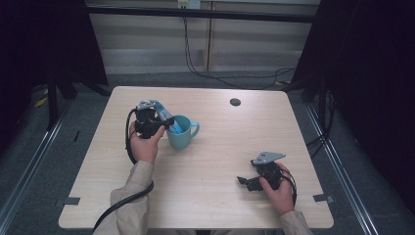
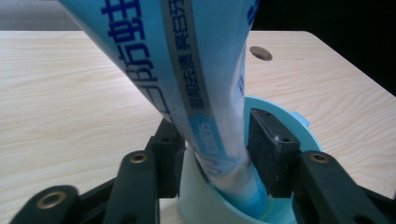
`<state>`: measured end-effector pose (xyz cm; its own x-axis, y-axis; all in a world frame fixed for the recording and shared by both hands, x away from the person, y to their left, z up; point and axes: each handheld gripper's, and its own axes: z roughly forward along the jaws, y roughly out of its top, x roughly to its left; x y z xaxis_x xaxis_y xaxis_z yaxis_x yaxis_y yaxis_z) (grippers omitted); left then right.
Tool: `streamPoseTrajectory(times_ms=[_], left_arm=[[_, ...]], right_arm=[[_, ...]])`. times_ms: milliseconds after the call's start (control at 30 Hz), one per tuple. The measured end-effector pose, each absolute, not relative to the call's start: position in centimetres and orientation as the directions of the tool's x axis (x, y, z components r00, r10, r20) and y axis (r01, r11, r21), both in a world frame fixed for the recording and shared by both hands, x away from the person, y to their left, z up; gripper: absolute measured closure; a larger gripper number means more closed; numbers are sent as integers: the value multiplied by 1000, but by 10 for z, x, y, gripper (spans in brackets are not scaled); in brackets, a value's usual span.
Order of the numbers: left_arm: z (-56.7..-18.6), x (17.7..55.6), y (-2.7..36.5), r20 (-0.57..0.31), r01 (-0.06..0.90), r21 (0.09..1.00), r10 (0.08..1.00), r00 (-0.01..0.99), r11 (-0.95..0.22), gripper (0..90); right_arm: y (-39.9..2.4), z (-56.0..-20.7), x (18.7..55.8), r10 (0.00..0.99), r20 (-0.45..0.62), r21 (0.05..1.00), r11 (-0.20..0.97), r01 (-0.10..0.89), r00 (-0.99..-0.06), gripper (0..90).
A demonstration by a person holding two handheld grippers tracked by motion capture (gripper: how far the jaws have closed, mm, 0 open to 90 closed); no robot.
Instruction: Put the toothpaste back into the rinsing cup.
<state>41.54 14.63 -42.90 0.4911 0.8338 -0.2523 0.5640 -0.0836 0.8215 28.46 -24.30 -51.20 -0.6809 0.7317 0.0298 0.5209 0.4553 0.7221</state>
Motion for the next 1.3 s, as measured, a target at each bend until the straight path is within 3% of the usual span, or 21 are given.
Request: streamPoseTrajectory(times_ms=[600, 1300], left_arm=[[-428, 411, 158, -279, 559, 828, 826, 489, -51, 385], [-430, 401, 170, -280, 568, 820, 817, 505, -71, 332]], right_arm=[[-243, -512, 285, 731, 30, 722, 456, 521, -681, 131], [-243, -512, 285, 731, 30, 721, 456, 521, -682, 131]])
